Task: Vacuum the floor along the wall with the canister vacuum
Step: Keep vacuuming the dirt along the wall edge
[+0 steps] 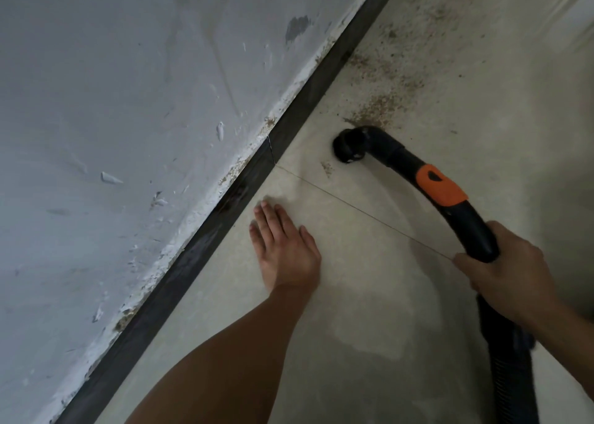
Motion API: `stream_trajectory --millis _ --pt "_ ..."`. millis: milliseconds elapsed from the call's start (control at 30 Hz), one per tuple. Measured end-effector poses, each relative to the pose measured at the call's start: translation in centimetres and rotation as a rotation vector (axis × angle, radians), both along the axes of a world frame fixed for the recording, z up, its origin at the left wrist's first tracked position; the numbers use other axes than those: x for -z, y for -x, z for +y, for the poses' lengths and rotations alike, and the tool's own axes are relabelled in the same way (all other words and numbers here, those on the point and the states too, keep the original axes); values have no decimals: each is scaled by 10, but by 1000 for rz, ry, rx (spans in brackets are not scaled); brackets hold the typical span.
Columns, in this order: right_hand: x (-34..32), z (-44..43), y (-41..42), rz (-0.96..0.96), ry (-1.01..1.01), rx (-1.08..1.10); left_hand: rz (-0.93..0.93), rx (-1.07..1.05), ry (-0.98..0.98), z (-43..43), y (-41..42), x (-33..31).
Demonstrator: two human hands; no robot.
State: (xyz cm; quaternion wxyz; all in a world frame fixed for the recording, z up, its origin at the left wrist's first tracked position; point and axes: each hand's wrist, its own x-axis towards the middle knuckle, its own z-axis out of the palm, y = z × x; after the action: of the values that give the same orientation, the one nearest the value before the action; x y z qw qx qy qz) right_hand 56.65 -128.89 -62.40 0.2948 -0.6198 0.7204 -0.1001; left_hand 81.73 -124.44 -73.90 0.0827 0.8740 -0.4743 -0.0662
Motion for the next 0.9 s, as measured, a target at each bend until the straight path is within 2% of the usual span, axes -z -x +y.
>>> stream_trajectory --millis 133,367,533,767,900 --pt "0 40 11 32 -94 24 -11 -3 -5 1 -1 3" --pt "22 15 -51 -68 66 -52 -19 -10 -2 0 -1 3" --pt "20 20 -49 -64 19 -109 -19 3 -31 2 -3 2" --pt "16 98 36 23 -23 261 -7 1 -52 1 -2 0" --pt "23 98 58 0 13 411 -20 1 -57 1 -1 0"
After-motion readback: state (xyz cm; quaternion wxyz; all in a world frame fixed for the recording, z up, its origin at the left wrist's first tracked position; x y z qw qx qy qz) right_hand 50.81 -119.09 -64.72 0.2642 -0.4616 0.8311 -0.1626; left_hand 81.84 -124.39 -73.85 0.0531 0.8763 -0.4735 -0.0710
